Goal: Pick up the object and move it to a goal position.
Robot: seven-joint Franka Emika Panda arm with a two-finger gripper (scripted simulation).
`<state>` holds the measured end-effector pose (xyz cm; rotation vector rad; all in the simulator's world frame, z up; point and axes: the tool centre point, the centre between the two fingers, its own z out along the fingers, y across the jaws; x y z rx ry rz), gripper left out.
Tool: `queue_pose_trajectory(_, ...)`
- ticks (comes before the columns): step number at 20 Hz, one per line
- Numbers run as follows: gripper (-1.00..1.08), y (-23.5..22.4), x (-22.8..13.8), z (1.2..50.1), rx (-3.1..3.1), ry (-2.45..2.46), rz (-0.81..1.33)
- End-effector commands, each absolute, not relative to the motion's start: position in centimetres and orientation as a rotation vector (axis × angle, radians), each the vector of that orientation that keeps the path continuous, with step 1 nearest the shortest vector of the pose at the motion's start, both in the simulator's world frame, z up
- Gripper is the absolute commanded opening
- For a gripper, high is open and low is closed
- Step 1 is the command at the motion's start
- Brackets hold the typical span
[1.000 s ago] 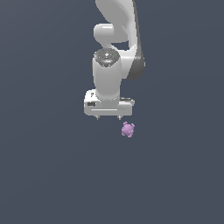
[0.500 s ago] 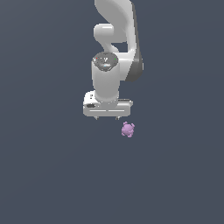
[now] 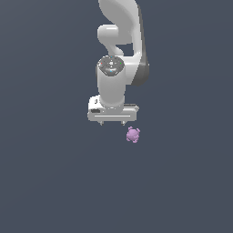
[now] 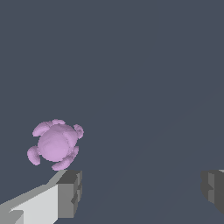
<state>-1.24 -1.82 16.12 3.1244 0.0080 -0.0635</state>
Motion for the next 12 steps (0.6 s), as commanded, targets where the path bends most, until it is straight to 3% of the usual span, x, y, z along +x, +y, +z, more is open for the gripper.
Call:
queue_pose_trajectory(1,1.0,-1.3,-1.2,15.8,3.125,-0.01,-0.061)
queue_pose_trajectory(12,1.0,3.3,-1.4,12.8,3.125,-0.197,-0.033)
